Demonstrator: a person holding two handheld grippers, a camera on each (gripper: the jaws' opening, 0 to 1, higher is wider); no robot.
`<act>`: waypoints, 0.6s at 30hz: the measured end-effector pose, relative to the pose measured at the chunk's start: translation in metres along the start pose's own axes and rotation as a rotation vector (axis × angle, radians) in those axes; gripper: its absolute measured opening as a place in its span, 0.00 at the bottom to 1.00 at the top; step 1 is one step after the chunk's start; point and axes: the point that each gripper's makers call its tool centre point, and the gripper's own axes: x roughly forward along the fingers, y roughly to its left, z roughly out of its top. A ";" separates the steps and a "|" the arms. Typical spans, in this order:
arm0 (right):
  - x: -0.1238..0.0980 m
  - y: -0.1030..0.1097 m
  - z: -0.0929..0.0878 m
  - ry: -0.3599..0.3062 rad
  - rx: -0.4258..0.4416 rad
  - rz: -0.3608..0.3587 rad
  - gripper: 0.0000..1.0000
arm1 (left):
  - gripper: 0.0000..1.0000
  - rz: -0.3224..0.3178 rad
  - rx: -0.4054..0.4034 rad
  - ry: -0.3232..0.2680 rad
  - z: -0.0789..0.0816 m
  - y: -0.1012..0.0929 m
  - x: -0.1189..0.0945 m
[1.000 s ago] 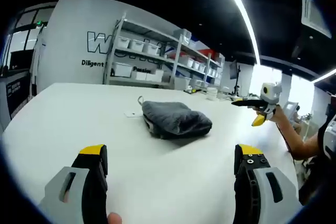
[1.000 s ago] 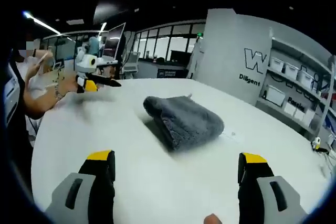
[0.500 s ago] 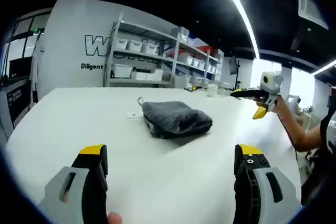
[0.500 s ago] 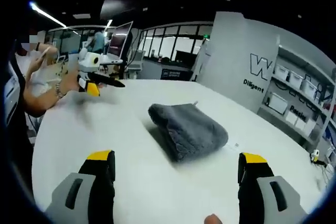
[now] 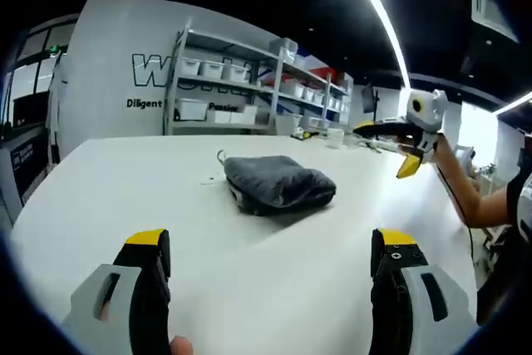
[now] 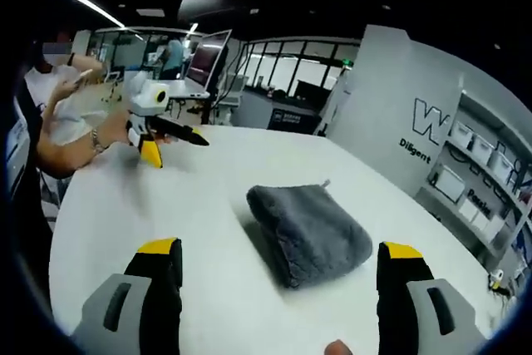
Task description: Open the folded towel by lifting each exposed corner and separating the folded layers until the towel lies flat within the target outline without major curled edges
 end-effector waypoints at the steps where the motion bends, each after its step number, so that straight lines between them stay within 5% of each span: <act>1: 0.003 0.000 0.002 0.001 -0.005 -0.001 1.00 | 0.99 0.000 0.000 0.000 0.000 0.000 0.000; 18: 0.047 0.006 0.031 0.043 -0.081 0.009 0.99 | 0.99 -0.001 0.011 0.026 -0.004 0.001 0.000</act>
